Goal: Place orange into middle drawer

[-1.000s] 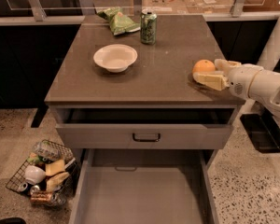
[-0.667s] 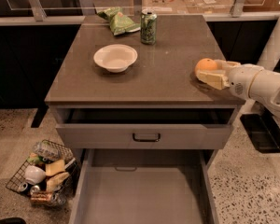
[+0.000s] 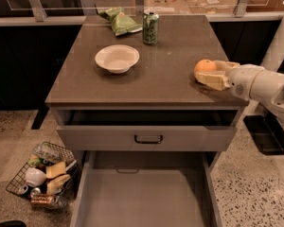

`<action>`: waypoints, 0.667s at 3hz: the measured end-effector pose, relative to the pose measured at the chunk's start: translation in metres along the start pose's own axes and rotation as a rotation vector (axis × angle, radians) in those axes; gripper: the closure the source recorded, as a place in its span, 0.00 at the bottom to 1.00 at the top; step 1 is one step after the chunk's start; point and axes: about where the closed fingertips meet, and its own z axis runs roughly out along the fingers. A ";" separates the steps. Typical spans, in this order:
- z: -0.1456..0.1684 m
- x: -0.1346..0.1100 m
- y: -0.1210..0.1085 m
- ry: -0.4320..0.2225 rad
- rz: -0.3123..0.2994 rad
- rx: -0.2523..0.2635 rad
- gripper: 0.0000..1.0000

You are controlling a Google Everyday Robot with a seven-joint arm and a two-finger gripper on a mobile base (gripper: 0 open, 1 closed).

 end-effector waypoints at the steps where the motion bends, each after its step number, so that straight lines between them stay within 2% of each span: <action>1: 0.000 -0.001 0.001 0.000 -0.002 -0.001 1.00; 2: -0.011 -0.022 0.009 -0.003 -0.033 -0.035 1.00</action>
Offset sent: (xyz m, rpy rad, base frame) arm -0.0355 0.0090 0.0694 -0.0546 -0.0430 0.1156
